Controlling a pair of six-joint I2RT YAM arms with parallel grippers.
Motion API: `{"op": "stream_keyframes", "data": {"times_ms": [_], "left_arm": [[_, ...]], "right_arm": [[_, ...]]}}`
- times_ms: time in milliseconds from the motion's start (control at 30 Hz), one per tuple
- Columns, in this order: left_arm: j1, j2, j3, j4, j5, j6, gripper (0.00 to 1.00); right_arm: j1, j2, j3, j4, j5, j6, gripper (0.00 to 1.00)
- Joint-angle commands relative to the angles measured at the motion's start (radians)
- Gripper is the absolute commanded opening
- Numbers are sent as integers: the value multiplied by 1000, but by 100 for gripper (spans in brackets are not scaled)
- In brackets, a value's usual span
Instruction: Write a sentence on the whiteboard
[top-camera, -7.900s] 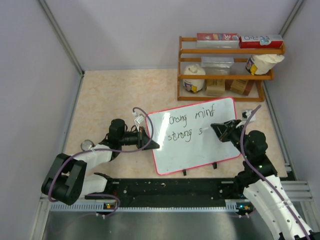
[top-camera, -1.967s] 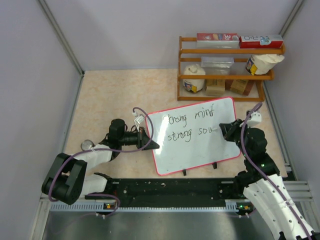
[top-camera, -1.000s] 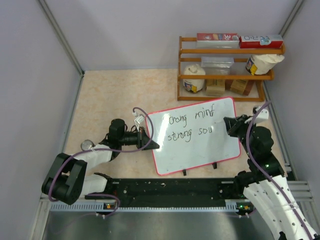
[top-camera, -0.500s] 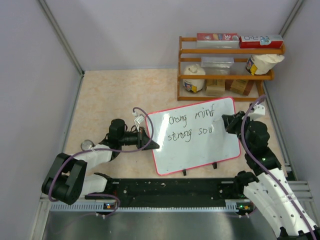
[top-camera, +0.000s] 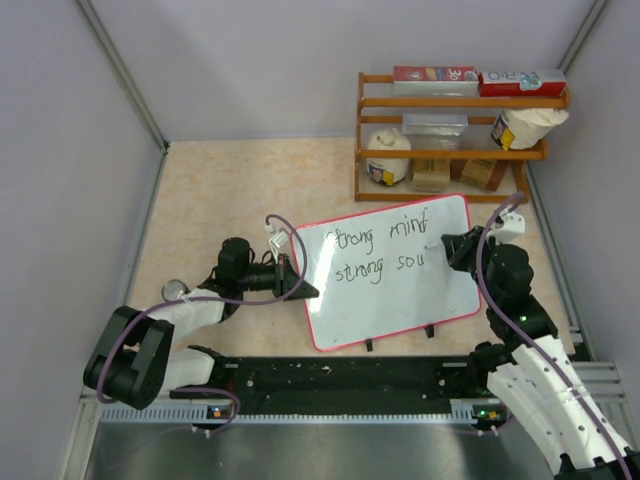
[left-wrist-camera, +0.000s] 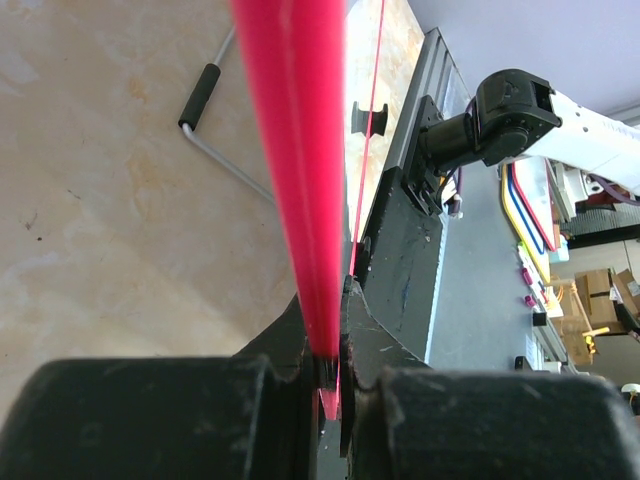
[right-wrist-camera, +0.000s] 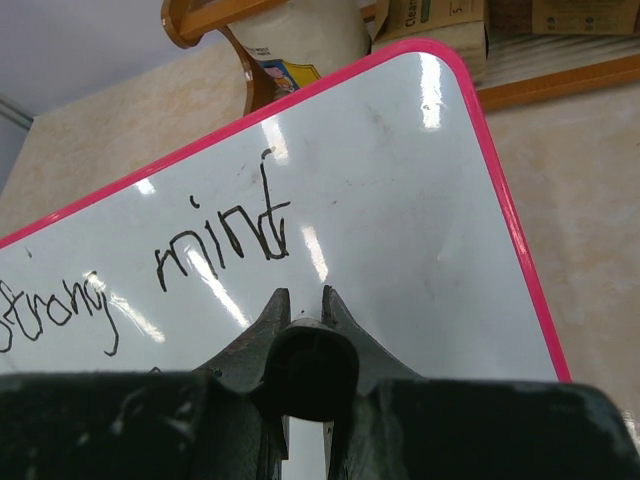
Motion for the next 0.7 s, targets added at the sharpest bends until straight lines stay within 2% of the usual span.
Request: {"op": "stream_keyframes", "data": {"times_ms": [0,667], "left_arm": [[8,4,-9,-15,-155,140,0],[8,6,-9,-14,-157,140,0]], "right_arm": [[-9,-10,-21,1,-10,-7,0],[-9,-98,-70,-88,-24,5,0]]}}
